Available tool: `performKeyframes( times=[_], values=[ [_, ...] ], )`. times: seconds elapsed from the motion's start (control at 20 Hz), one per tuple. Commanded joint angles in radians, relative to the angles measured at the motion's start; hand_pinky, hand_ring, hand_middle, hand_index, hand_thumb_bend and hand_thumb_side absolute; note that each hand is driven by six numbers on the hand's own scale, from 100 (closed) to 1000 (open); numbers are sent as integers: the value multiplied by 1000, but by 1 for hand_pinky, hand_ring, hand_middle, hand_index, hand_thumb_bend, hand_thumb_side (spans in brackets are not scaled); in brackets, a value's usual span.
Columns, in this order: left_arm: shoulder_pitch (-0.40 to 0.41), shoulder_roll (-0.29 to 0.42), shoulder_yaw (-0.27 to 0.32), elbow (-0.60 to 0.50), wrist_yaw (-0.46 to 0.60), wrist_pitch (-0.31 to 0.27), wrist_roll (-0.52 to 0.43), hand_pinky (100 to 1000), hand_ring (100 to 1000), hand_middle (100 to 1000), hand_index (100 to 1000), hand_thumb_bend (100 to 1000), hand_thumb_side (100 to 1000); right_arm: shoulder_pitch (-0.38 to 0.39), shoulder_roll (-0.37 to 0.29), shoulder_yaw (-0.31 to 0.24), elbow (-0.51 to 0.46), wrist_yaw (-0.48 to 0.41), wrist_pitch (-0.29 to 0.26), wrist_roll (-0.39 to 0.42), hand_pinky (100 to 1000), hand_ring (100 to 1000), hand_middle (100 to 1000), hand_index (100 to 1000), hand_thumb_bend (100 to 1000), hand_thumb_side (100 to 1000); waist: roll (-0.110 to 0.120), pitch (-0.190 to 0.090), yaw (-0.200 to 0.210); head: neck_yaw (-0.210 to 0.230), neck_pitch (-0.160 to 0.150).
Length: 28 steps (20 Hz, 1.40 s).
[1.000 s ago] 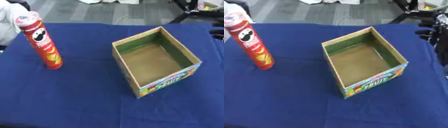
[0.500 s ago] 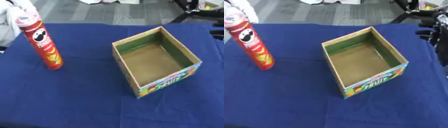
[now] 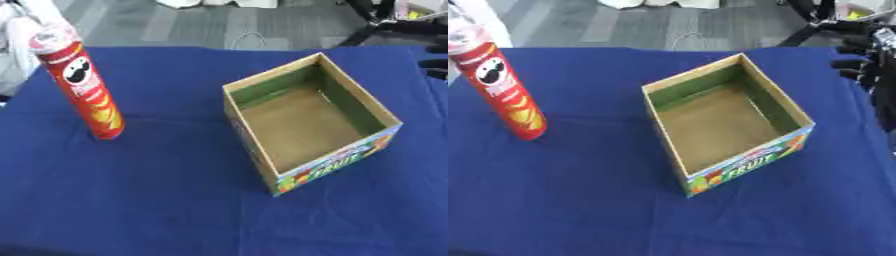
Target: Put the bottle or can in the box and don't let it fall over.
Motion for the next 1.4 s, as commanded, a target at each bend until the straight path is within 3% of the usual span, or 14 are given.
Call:
performKeyframes(
  times=[0.05, 0.4, 0.75, 1.25, 1.4],
  values=[
    [-8, 43, -4, 6, 2, -8, -4, 891, 921, 954, 936, 302, 958, -16, -33, -5, -16, 4, 2, -2, 877, 761, 769, 805, 100, 975, 0, -12, -2, 5, -9],
    [-23, 27, -20, 33, -7, -36, 12, 825, 909, 947, 929, 319, 918, -18, -30, -4, -16, 5, 2, -2, 877, 761, 769, 805, 100, 976, 1, -7, -7, 9, -9],
    [-33, 12, -37, 51, -6, -51, 9, 828, 911, 947, 926, 338, 916, -19, -28, -4, -16, 4, 3, -2, 877, 761, 769, 805, 100, 976, 3, -2, -9, 12, -9],
    [-55, -3, -39, 64, -31, -46, -15, 734, 880, 936, 914, 307, 880, -18, -27, -3, -13, 4, 5, -2, 876, 761, 769, 805, 100, 977, 4, 2, -10, 13, -7],
    [-67, -11, -39, 78, -45, -46, -22, 745, 884, 937, 914, 323, 883, -18, -27, -2, -13, 4, 5, -1, 876, 761, 769, 804, 100, 977, 5, 2, -10, 15, -7]
  ],
)
